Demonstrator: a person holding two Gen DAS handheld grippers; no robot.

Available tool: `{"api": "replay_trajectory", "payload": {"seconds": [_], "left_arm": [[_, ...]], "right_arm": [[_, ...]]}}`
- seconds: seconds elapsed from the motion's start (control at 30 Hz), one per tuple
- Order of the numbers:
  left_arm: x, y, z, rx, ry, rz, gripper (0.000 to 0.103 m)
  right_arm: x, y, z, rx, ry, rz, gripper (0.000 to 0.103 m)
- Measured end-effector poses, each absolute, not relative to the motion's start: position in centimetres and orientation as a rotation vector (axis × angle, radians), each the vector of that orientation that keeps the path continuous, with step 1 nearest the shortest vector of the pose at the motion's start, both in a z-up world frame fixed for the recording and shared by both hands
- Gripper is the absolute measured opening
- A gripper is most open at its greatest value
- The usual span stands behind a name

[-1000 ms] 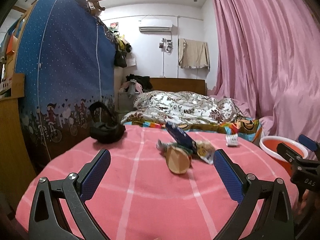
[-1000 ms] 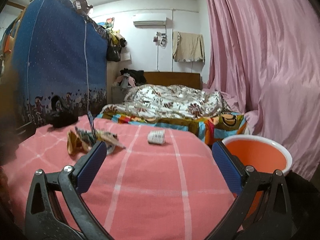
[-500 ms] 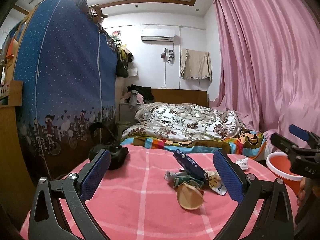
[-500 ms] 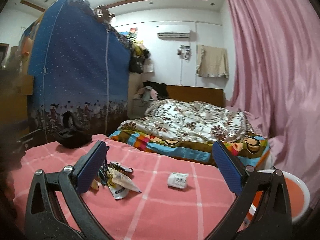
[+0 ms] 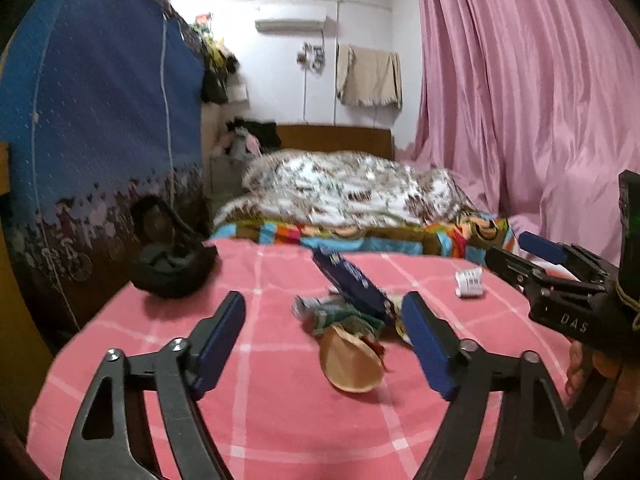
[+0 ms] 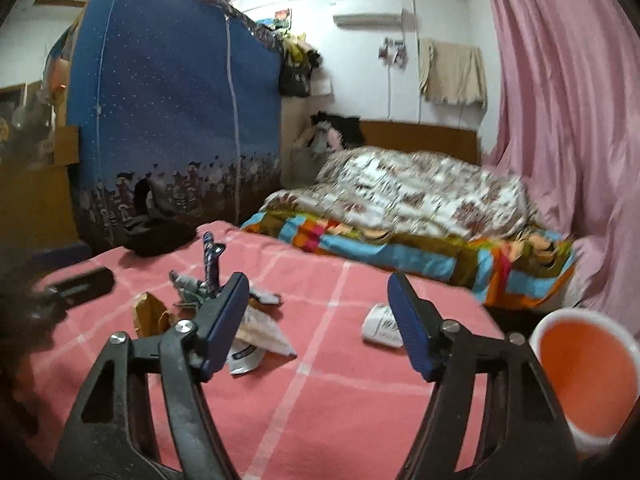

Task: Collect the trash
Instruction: 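Move both tools toward the trash pile on the bedspread, then grasp the brown paper cup with left tool while right tool grasps white paper packet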

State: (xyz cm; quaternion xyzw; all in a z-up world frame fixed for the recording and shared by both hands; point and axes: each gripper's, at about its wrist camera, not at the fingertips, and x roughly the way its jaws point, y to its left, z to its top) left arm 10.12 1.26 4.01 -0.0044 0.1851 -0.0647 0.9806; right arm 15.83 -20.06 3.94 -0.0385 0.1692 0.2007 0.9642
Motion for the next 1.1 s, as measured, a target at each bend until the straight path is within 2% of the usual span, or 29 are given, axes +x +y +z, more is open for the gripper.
{"api": "replay_trajectory", "payload": {"seconds": [0.07,0.2,0.4,0.53,0.63,0.73,1.1], "left_arm": [[10.8,1.0,3.6,-0.019,0.417,-0.144,0.06],[12.3,0.6,2.6,-0.048,0.524,-0.18,0.051],[14.0,0.6,1.3,-0.087,0.647,-0.207,0.035],[13.6,0.9,1.5,-0.111,0.643,-0.23,0.02],[13.3,1.0,1.6,-0.113,0.634,-0.23,0.014],[13.4,1.4,1.5,-0.132,0.642,-0.224,0.003],[15.1,2.7,0.4,-0.213,0.756,-0.204,0.003]], "right_arm": [[16.0,-19.7,3.6,-0.085,0.362,0.426,0.066],[16.7,-19.4,2.7,-0.062,0.424,0.489,0.054],[17.3,-18.4,1.3,-0.092,0.511,0.544,0.054],[17.6,-17.7,0.6,-0.124,0.543,0.568,0.054],[17.7,-17.1,0.5,-0.151,0.551,0.584,0.054],[18.1,-16.4,0.4,-0.17,0.557,0.594,0.054],[19.6,-15.0,0.4,-0.188,0.586,0.62,0.054]]}}
